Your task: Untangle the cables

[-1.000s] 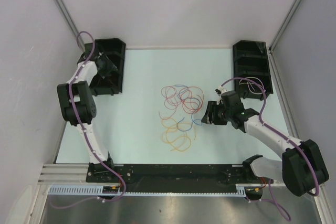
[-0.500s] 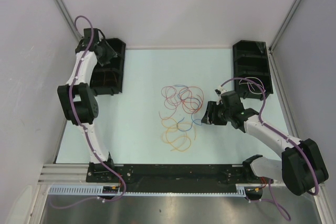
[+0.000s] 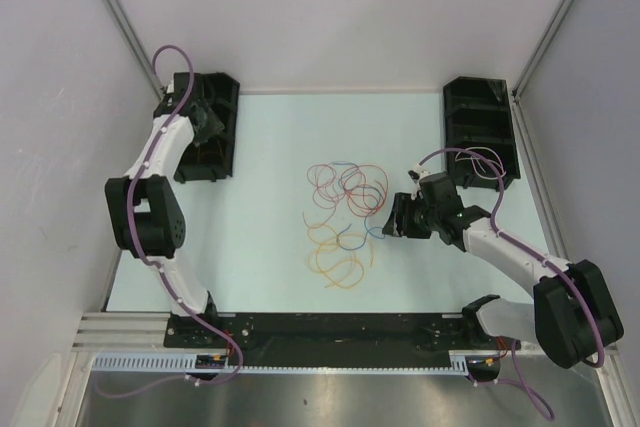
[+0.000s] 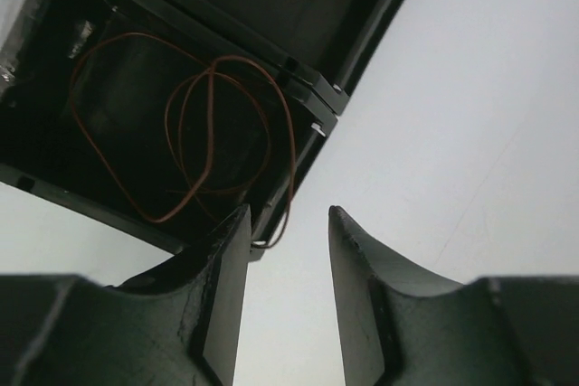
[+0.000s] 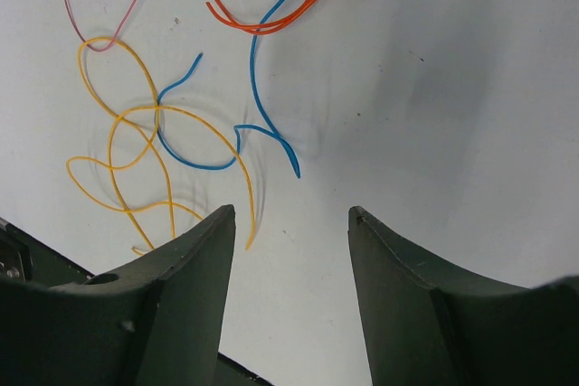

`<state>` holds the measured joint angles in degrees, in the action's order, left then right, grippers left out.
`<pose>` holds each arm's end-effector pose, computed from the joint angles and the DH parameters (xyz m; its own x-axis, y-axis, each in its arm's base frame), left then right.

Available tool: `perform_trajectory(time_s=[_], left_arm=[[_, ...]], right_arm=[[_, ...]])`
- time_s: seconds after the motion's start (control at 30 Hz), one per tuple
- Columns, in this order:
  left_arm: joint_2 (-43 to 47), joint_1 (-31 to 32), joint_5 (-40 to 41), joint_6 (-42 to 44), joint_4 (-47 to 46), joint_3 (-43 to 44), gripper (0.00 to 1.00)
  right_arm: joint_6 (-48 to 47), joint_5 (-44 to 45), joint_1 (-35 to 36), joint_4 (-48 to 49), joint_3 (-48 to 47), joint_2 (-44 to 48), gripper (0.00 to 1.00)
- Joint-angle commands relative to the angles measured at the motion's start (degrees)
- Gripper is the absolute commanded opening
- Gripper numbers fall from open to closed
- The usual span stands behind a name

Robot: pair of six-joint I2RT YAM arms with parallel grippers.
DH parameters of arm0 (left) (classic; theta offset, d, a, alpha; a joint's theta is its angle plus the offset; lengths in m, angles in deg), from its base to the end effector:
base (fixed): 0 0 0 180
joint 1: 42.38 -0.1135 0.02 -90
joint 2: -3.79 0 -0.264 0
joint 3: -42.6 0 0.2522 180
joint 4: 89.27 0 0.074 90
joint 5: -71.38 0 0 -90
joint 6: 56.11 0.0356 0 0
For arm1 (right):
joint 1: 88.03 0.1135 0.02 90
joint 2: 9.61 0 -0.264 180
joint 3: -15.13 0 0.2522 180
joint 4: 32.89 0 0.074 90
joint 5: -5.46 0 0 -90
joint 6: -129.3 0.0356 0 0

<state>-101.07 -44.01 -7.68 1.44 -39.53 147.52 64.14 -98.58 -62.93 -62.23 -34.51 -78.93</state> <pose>0.4100 0.0184 0.2859 -0.5623 -0.5430 -0.6237 -0.5361 0.8136 -0.2251 0.2095 0.1077 0.1936 -0.8538 0.0501 -0.5182 -0.2170 0.8705 0.4417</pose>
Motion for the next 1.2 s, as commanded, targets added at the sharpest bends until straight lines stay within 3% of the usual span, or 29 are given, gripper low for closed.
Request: perform_trajectory(time_s=[0.0,0.3,0.57,0.7,0.77,0.9,1.17], left_arm=[[-3.15,-1.79,3.04,1.51,-0.92,2.35,0.42],[-10.54,-8.38,0.48,1.16,-0.04,5.61,0.32],[-7.90,-9.71,2.77,-1.21,0.04,0.78,0.32],[-8.43,-9.80,-0.82,-1.13,-0.30,2.62,0.30],[-7.30,-9.71,-1.88,-1.21,-1.00,3.33,0.33],[-6.58,-9.53,-1.80,-1.39,-0.31,5.96,0.53],[-10.10,-9.36,-3.82,-0.95,6.19,18.70,0.56]], right_arm=[[-0.06,-0.55,0.03,1.42,0.02,-0.20,0.58],[-0.14,-0.99,0.21,1.42,0.02,-0.20,0.57],[0.03,-1.25,0.47,1.86,-0.07,-1.08,0.57],[0.03,-0.99,0.39,1.77,0.02,-1.17,0.57],[-0.06,-0.90,0.47,1.60,0.02,-1.08,0.57],[0.03,-0.81,0.56,2.04,0.02,-1.69,0.57],[0.21,-0.55,0.56,1.42,-0.07,-1.52,0.57]])
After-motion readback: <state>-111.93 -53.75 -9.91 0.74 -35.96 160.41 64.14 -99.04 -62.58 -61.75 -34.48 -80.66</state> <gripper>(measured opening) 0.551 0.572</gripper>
